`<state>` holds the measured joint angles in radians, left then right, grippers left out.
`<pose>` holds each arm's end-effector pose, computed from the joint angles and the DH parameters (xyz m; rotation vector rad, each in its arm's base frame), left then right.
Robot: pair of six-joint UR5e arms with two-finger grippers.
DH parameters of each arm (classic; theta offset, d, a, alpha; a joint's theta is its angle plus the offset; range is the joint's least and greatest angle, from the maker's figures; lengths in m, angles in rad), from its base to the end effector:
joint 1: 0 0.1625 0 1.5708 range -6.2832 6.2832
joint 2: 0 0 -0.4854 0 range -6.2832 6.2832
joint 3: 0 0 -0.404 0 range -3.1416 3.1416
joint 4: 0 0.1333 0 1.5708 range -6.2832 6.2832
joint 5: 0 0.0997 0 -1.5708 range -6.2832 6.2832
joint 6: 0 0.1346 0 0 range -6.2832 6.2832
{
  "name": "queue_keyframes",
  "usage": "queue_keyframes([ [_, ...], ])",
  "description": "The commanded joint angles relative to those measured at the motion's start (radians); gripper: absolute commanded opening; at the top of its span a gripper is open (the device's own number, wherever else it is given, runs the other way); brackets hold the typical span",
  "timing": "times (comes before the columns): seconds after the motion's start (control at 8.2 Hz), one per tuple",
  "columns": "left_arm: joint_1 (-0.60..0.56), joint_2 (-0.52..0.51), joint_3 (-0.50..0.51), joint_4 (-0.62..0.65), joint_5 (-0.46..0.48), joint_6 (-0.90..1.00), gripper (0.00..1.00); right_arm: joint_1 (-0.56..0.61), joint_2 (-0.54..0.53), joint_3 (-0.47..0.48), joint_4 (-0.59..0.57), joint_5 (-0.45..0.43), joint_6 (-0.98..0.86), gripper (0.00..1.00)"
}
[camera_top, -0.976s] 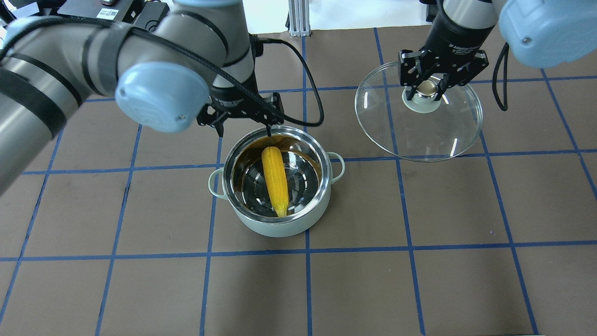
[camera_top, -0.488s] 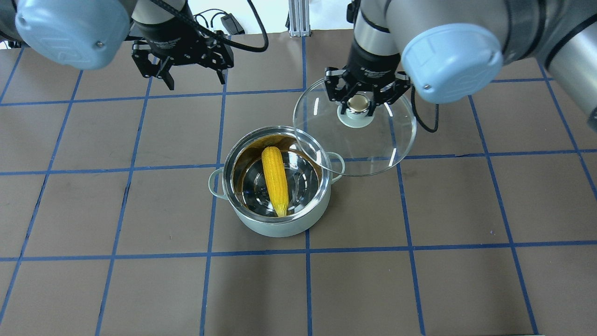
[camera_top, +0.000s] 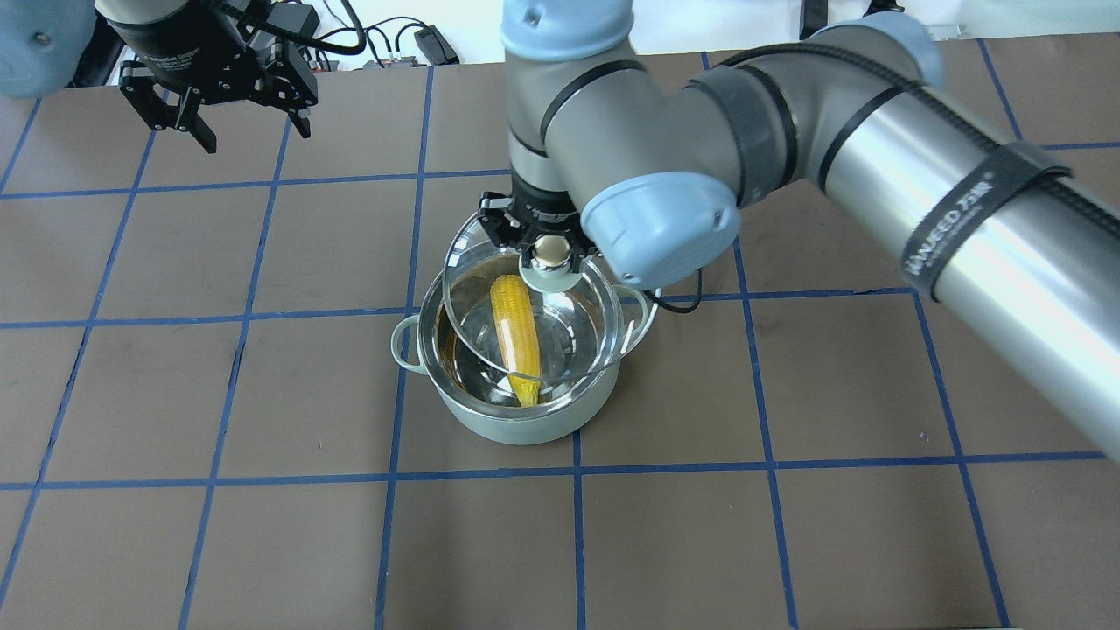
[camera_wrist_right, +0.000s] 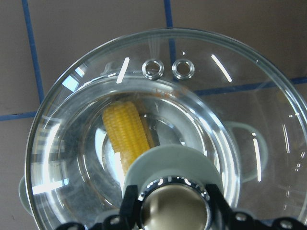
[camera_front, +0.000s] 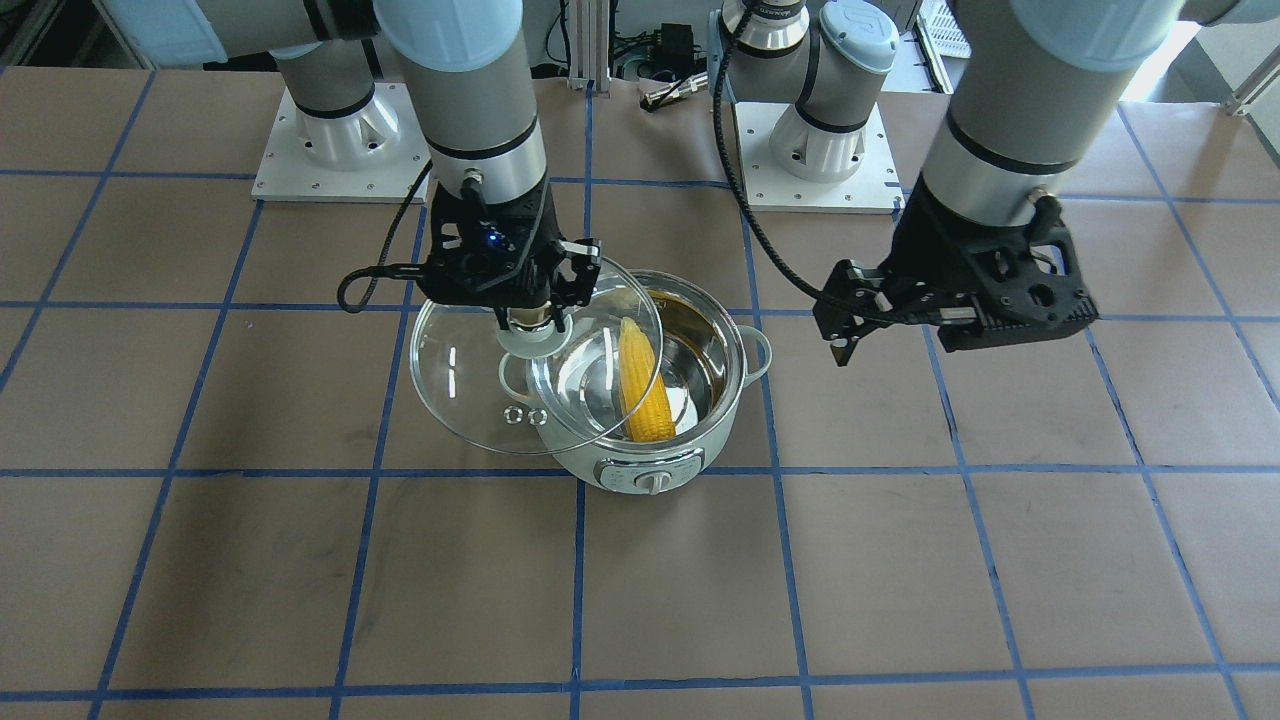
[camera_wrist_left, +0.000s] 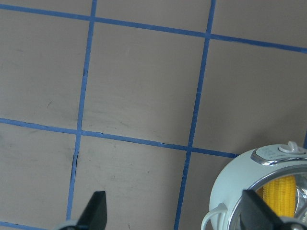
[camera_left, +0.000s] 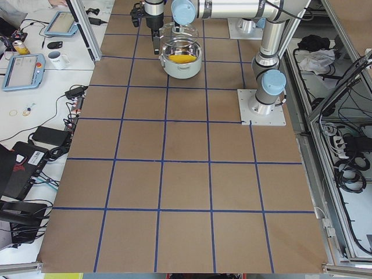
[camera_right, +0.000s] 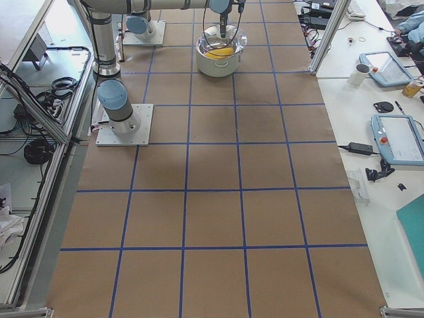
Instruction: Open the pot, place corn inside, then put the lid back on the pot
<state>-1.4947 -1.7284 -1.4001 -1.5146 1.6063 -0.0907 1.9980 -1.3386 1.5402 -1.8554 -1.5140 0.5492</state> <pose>-0.0834 -0.5970 0.5199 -0.2605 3.0938 -0.1080 0.3843 -0.5041 0.4283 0.1824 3.0463 -0.0713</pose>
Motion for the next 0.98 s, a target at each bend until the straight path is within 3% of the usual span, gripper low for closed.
queue_keyframes([
  [0.0, 0.008, 0.000, -0.007, 0.007, 0.001, 0.009, 1.00, 0.114, 0.058, 0.037, -0.114, 0.000, 0.129, 0.00],
  [0.85, -0.082, 0.003, -0.007, 0.008, 0.000, -0.001, 1.00, 0.110, 0.075, 0.038, -0.117, -0.020, 0.011, 0.00],
])
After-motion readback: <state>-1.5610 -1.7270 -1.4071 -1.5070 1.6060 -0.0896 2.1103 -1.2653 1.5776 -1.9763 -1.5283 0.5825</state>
